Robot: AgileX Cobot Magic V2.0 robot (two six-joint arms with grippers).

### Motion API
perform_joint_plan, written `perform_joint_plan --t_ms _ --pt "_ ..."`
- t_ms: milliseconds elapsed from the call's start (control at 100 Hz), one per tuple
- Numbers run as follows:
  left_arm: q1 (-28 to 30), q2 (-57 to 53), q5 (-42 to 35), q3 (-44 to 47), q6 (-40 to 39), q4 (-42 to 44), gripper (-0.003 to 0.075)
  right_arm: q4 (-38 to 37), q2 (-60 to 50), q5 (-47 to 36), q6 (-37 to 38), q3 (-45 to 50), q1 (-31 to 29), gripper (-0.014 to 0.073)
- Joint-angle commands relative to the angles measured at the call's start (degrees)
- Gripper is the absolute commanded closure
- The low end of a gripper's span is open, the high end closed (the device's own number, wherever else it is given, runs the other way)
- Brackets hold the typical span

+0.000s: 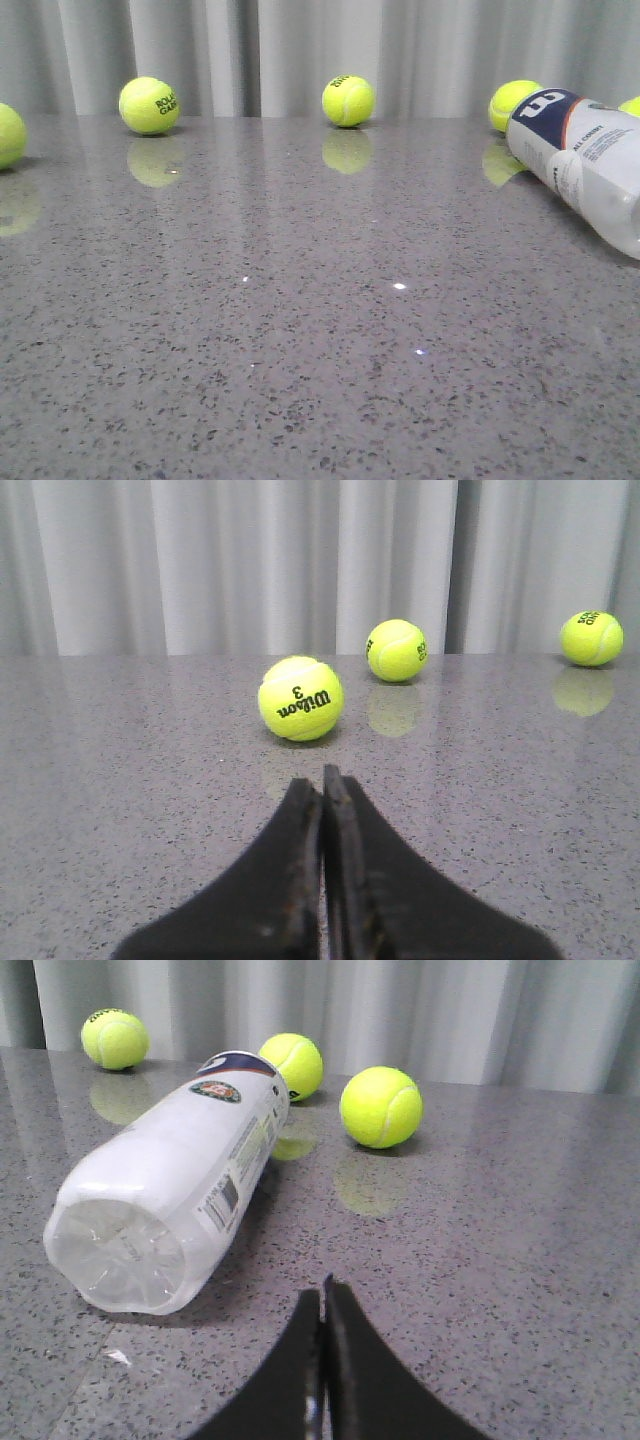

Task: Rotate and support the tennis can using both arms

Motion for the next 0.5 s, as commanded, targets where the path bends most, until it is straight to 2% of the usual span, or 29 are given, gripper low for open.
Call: perform_joint_plan --t_ms 0,320,490 --pt "0.0 -2.1 -4.6 2.6 0.0 0.0 0.0741 -0.3 -0.9 -5.3 0.0 -0.2 -0.3 0.0660" --pt "0.0 -2.1 -4.6 2.6 0.0 0.0 0.0741 -0.3 -0.9 -6.8 0.0 -2.2 -0.3 0.0660" --pt "0.0 -2.1 -4.6 2.6 0.0 0.0 0.0741 -0.3 0.5 -1.9 0.0 -8.6 -0.3 0.0660"
